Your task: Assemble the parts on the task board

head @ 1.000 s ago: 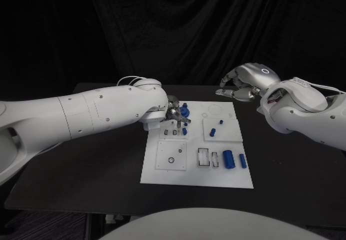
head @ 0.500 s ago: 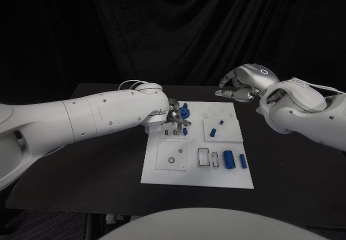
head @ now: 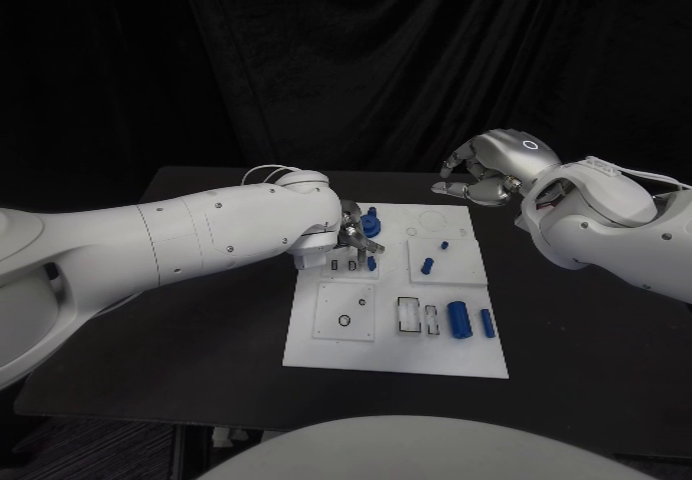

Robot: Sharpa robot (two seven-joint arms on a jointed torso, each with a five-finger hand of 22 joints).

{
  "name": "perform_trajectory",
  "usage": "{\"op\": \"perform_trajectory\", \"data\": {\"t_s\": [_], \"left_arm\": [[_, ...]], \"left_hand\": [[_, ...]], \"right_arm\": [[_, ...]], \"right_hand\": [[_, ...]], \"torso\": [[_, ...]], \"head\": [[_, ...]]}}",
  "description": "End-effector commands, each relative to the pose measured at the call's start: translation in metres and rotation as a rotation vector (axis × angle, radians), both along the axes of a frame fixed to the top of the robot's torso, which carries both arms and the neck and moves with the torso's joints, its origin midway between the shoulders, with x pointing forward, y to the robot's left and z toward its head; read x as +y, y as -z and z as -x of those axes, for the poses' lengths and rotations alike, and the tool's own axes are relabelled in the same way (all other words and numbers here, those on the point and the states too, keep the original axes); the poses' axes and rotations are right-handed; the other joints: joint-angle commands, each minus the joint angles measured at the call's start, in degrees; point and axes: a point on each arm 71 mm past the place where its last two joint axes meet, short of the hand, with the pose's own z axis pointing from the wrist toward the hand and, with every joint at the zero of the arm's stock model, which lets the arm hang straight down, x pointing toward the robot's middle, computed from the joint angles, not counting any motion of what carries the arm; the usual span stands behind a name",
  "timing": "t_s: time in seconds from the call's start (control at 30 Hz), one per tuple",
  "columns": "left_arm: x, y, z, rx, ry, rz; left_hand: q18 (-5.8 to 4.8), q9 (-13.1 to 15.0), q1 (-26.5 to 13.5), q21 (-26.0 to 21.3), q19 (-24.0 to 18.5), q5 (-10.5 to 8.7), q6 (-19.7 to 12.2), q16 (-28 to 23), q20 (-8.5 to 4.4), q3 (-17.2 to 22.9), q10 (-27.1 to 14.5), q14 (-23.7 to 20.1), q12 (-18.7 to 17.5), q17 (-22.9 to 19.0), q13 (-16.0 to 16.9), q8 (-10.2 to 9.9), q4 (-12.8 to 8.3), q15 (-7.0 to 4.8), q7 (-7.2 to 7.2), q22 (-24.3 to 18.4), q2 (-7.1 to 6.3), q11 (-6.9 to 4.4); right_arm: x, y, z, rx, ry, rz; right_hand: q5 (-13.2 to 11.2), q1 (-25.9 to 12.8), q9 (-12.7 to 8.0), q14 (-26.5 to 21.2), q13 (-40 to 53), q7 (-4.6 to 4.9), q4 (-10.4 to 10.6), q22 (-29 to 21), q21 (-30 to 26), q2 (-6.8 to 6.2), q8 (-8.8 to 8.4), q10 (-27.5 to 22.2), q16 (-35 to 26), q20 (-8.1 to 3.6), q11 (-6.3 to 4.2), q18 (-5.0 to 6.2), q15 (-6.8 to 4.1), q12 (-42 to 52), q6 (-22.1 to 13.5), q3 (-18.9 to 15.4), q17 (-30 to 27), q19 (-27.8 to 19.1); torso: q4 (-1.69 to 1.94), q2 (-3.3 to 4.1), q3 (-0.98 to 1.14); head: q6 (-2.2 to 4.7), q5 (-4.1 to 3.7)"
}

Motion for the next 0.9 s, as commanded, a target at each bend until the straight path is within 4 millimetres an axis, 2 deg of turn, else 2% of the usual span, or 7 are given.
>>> {"op": "perform_trajectory", "data": {"t_s": [0.03, 0.33, 0.9], "left_arm": [[-0.003, 0.002, 0.0, -0.005, 0.003, 0.016], [-0.004, 0.007, 0.001, 0.002, 0.0, 0.015], [-0.006, 0.012, 0.001, 0.017, 0.004, 0.008]], "left_hand": [[-0.29, -0.06, 0.55, -0.29, 0.54, 0.2, 0.5, 0.15, -0.18, 0.39, 5.96, 5.95, -0.05, 15.05, 15.05, -0.25, -0.07, -0.02, 0.05, 9.32, 0.15, 0.28], [-0.28, -0.19, 1.16, -0.33, 0.54, 0.65, 0.96, 0.15, -0.15, 0.74, 5.96, 5.95, -0.05, 15.05, 15.05, -1.08, -0.44, -0.01, 0.03, 9.32, 0.14, 0.26], [-0.23, -0.31, 1.84, -0.47, 0.42, 0.85, 1.07, 0.15, -0.14, 1.11, 5.96, 5.95, -0.05, 15.05, 15.05, -2.04, -0.89, 0.0, 0.08, 9.2, 0.03, 0.27]], "right_arm": [[-0.001, 0.002, 0.0, 0.011, 0.017, 0.006], [0.0, 0.002, 0.0, 0.016, 0.017, 0.01], [0.001, 0.005, -0.001, 0.027, 0.018, 0.017]], "right_hand": [[0.17, 0.07, -0.08, 6.1, 15.08, 0.15, -0.1, 12.2, -0.34, -0.03, -0.22, 6.04, 0.17, 0.3, 0.31, 0.82, 0.37, 0.15, -0.06, -0.24, 15.1, 1.81], [0.18, 0.08, -0.08, 6.1, 15.08, 0.17, -0.09, 12.19, -0.36, -0.02, -0.22, 6.04, 0.17, 0.31, 0.34, 0.82, 0.39, 0.15, -0.03, -0.24, 15.1, 1.81], [0.2, 0.1, -0.08, 6.1, 15.08, 0.21, -0.08, 12.17, -0.42, 0.0, -0.21, 6.04, 0.17, 0.35, 0.39, 0.84, 0.43, 0.15, 0.03, -0.25, 15.1, 1.78]], "torso": [[-0.03, -0.01, 0.01], [-0.02, -0.02, 0.08], [-0.01, -0.09, 0.05]], "head": [[-0.01, 0.03], [-0.01, -0.15], [-0.01, -0.5]]}}
